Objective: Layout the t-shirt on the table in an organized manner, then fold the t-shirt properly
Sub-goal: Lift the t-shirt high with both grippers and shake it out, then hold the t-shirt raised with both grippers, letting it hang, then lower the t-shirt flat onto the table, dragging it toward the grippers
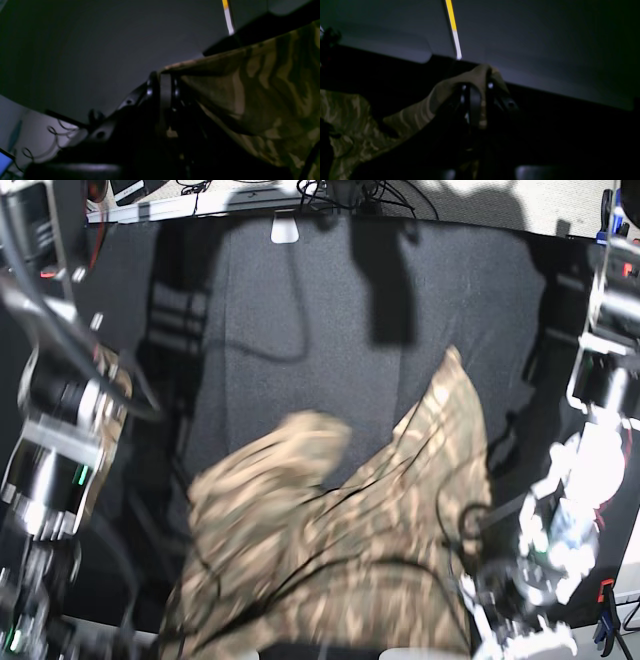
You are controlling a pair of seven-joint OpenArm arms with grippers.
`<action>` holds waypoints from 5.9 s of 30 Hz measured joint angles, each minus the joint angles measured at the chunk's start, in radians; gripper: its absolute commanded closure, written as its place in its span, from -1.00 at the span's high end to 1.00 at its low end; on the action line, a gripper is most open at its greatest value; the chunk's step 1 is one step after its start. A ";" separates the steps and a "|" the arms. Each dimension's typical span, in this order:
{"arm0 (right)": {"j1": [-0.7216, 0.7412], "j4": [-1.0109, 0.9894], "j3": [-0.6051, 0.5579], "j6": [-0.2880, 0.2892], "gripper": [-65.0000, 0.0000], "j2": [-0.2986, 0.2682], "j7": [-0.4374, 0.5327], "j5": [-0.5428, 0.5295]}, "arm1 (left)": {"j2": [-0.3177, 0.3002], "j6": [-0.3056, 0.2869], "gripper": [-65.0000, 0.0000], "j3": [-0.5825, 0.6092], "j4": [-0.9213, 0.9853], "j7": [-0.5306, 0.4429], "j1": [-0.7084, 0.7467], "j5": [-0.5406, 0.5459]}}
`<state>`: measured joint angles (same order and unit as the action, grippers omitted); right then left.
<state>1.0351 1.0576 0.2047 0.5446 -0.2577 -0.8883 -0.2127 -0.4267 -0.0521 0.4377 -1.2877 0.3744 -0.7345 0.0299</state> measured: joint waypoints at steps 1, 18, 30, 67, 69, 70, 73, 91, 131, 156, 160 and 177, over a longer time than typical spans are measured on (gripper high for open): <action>0.023 -0.002 0.000 0.000 -1.00 0.000 0.000 -0.003 | 0.000 0.000 -1.00 0.000 0.000 -0.002 -0.018 0.000; 0.207 -0.001 0.006 0.000 -1.00 -0.005 0.022 0.066 | -0.001 0.000 -1.00 0.000 0.000 0.098 -0.173 0.000; -0.047 -0.002 -0.014 0.117 -1.00 -0.003 -0.258 -0.215 | -0.003 0.000 -1.00 0.000 0.000 0.667 -0.185 0.016; 0.187 0.009 -0.261 0.004 -1.00 -0.038 -0.021 0.082 | 0.011 -0.193 -1.00 0.000 0.232 0.450 -0.393 0.042; 0.208 0.009 -0.261 0.004 -1.00 -0.036 -0.019 0.082 | 0.020 -0.192 -1.00 0.000 0.296 0.440 -0.432 0.042; 0.217 0.009 -0.261 0.004 -1.00 -0.037 -0.016 0.082 | 0.028 -0.192 -1.00 0.000 0.323 0.437 -0.452 0.041; 0.231 0.009 -0.261 0.003 -1.00 -0.039 -0.015 0.083 | 0.050 -0.192 -1.00 0.000 0.385 0.437 -0.508 0.041; 0.223 0.009 -0.261 -0.019 -1.00 -0.039 -0.021 0.082 | 0.069 -0.192 -1.00 0.000 0.401 0.436 -0.524 0.056; 0.195 0.014 -0.074 0.026 -1.00 -0.030 -0.078 -0.054 | -0.022 -0.189 -1.00 0.000 0.399 0.595 -0.524 0.391; -0.180 0.316 -0.076 0.066 -1.00 -0.024 -0.146 -0.154 | -0.228 -0.219 -1.00 0.006 0.013 0.712 -0.284 0.529; -0.253 0.381 -0.077 0.066 -1.00 -0.025 -0.146 -0.156 | -0.261 -0.213 -1.00 -0.002 -0.045 0.704 -0.227 0.520; -0.626 0.620 0.017 0.066 -1.00 -0.024 -0.186 -0.182 | -0.263 -0.163 -1.00 0.000 -0.299 0.724 0.176 0.424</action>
<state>0.4088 1.6775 0.2214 0.6106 -0.2821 -1.0744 -0.3950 -0.6899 -0.2146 0.4377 -1.5867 1.0981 -0.5583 0.4538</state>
